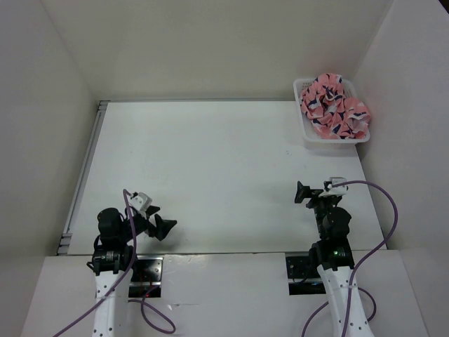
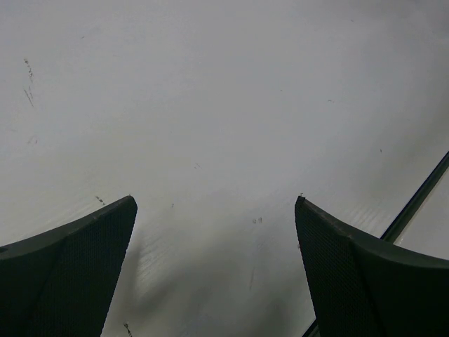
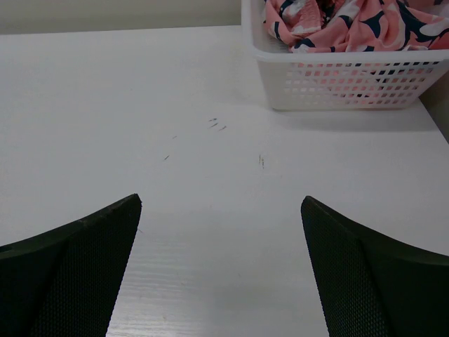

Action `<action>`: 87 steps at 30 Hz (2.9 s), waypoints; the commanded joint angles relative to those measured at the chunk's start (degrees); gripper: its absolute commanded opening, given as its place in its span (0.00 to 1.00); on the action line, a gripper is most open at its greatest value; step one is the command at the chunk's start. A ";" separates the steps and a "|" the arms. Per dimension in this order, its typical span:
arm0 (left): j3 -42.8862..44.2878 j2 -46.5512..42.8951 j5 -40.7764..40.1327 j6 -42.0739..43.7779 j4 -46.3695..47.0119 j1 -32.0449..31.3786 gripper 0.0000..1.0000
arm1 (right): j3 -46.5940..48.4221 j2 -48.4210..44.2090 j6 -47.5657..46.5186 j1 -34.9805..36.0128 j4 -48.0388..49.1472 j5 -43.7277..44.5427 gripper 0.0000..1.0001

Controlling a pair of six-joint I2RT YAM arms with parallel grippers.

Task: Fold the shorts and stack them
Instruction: Grab the shorts from the pile

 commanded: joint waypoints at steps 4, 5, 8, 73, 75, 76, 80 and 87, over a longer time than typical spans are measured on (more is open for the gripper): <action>0.69 -0.67 1.36 0.23 1.64 -0.05 1.00 | -2.06 -0.73 -0.64 0.29 2.37 0.38 1.00; 0.69 -0.67 1.36 0.23 1.64 -0.05 1.00 | -2.06 -0.73 -0.64 0.29 2.37 0.38 1.00; 0.69 -0.67 2.84 0.23 0.24 -0.05 1.00 | -2.06 -0.73 -0.64 0.29 2.37 0.38 1.00; 86.47 107.44 -37.49 0.23 -2.14 -18.07 1.00 | 130.47 145.06 9.64 -13.51 -20.91 -2.62 0.69; 86.47 107.97 -38.72 0.23 -2.14 -18.07 1.00 | 131.70 145.69 11.04 -13.51 -20.92 -1.47 0.56; 87.17 108.58 -38.72 0.23 -2.14 -18.07 1.00 | 132.31 146.47 11.05 -13.51 -20.92 -0.77 0.42; 87.88 109.11 -38.72 0.23 -2.14 -18.07 1.00 | 132.85 145.09 11.05 -13.51 -20.92 2.31 0.08; 88.41 108.58 -37.59 0.23 -1.62 -18.07 1.00 | 136.53 137.09 9.30 -13.51 -20.92 3.63 0.00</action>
